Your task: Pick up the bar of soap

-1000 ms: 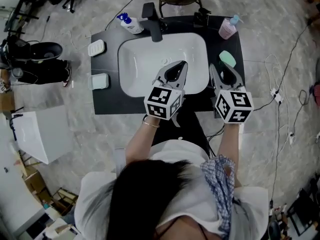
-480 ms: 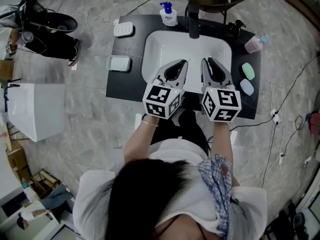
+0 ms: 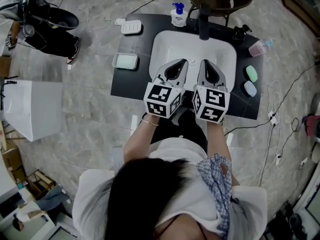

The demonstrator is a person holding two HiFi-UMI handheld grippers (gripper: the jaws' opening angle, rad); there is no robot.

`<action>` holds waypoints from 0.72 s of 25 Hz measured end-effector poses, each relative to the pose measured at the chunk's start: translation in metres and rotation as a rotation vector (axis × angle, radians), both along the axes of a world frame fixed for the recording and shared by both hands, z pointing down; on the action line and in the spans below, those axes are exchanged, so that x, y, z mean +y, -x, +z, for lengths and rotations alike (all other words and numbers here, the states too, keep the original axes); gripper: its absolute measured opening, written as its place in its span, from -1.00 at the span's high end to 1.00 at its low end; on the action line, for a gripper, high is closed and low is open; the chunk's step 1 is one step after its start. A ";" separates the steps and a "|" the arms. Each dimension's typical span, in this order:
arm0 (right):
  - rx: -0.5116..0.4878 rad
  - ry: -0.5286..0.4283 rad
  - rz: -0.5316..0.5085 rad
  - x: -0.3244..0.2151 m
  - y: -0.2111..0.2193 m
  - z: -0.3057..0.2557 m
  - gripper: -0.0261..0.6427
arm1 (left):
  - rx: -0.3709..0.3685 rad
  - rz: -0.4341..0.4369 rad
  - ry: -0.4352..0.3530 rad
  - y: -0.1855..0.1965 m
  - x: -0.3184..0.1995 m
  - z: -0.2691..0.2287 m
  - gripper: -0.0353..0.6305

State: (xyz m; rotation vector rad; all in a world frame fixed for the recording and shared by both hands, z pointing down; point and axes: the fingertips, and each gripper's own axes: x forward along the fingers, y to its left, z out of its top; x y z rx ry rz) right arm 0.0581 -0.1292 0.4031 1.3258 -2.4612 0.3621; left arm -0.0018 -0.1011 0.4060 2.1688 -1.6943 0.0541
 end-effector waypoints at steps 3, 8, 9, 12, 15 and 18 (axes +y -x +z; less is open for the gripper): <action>0.024 0.020 0.014 0.001 0.002 0.008 0.88 | -0.010 0.010 -0.004 0.000 0.000 0.000 0.86; 0.013 0.028 -0.006 0.004 0.007 0.012 0.88 | -0.009 0.009 -0.002 0.004 -0.002 0.001 0.86; 0.012 0.024 -0.012 0.005 0.008 0.011 0.88 | -0.008 0.008 0.000 0.005 -0.002 0.002 0.86; 0.017 0.014 -0.026 0.005 0.011 0.011 0.88 | -0.011 0.003 0.004 0.007 -0.003 0.004 0.86; 0.027 0.011 -0.037 0.007 0.013 0.011 0.88 | -0.014 0.002 0.005 0.007 -0.003 0.003 0.86; 0.031 0.007 -0.041 0.007 0.013 0.010 0.88 | -0.013 0.003 0.004 0.005 -0.004 0.002 0.86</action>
